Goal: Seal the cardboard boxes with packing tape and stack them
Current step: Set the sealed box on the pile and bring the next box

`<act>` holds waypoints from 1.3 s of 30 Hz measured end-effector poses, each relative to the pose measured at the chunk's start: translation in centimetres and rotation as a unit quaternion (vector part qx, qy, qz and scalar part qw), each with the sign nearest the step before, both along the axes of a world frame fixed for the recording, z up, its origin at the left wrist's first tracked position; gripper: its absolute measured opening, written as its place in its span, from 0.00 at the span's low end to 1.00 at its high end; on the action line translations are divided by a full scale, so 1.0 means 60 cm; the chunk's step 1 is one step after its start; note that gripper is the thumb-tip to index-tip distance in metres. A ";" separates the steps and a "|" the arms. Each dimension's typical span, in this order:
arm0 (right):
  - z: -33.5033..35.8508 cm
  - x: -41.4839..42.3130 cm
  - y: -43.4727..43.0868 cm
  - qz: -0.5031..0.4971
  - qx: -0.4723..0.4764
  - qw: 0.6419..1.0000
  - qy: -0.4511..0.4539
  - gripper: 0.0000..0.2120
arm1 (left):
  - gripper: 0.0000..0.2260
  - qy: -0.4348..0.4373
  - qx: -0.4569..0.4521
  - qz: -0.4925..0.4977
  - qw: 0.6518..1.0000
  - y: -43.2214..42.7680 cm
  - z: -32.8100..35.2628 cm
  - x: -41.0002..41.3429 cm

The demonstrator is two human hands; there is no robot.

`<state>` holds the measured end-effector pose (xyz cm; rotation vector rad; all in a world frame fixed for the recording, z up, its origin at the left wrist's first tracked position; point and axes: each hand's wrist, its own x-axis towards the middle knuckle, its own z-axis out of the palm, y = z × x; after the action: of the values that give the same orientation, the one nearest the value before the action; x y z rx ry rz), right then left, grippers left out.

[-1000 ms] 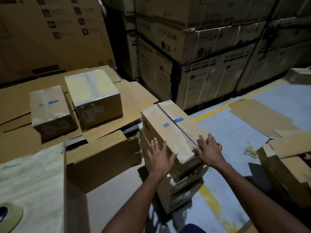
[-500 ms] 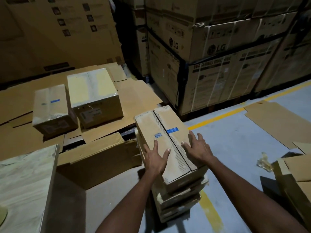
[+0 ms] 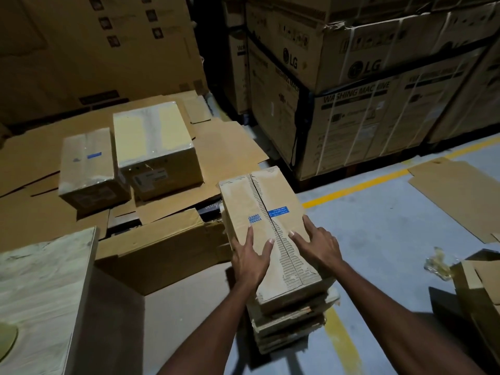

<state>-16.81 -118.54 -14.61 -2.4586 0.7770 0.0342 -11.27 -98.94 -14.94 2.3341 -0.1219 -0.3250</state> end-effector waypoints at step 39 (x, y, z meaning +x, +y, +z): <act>0.278 0.002 1.047 0.060 0.041 0.980 -0.184 0.35 | 0.34 -0.252 -0.097 0.051 0.961 1.060 0.265 0.027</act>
<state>-16.70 -55.75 2.08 -2.3335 0.4552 -0.3276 -9.66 -35.35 0.99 2.1692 -0.2656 0.3282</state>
